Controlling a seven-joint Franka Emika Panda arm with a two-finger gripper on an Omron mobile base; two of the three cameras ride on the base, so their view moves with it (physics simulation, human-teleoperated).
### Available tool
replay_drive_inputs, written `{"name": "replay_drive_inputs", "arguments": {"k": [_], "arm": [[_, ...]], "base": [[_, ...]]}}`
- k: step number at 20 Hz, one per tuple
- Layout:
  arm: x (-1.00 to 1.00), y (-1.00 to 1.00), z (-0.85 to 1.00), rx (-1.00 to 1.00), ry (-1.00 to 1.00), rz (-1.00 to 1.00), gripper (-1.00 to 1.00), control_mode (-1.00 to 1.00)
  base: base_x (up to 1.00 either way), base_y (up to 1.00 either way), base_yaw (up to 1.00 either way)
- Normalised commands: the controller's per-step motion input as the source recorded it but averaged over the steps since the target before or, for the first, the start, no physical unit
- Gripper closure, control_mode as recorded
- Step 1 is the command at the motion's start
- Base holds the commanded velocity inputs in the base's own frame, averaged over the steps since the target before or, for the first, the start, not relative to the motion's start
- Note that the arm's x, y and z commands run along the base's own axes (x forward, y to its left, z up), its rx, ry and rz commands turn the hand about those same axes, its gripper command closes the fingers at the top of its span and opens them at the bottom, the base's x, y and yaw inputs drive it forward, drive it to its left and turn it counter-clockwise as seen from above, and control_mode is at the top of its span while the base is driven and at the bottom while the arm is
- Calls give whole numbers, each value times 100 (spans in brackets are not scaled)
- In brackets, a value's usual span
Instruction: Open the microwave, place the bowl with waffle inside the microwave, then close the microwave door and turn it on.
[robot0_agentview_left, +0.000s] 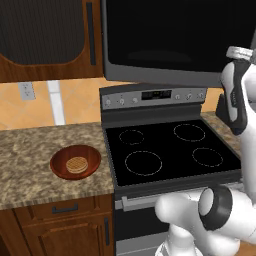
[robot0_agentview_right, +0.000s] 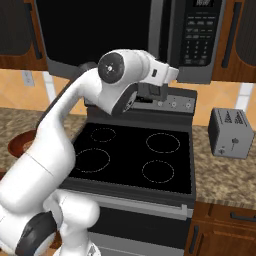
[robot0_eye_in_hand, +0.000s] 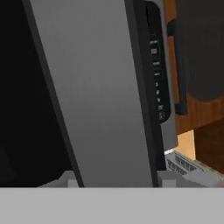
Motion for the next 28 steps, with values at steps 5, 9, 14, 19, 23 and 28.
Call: {"name": "replay_drive_inputs", "arguments": {"k": [5, 9, 14, 19, 23, 28], "arm": [[-100, 37, -1, -5, 0, -12, 100, -100], [-100, 42, -10, -7, -5, -3, 100, -100], [-100, 58, -16, -8, -4, -8, 100, -100], [-90, 74, -10, -7, 0, -13, 100, -100], [-46, 93, -1, -13, 0, -20, 100, -100], [-2, 94, -17, -15, 0, -16, 100, -100]], "base": [[0, 0, 0], [0, 0, 0], [0, 0, 0], [0, 0, 0], [0, 0, 0], [0, 0, 0]]}}
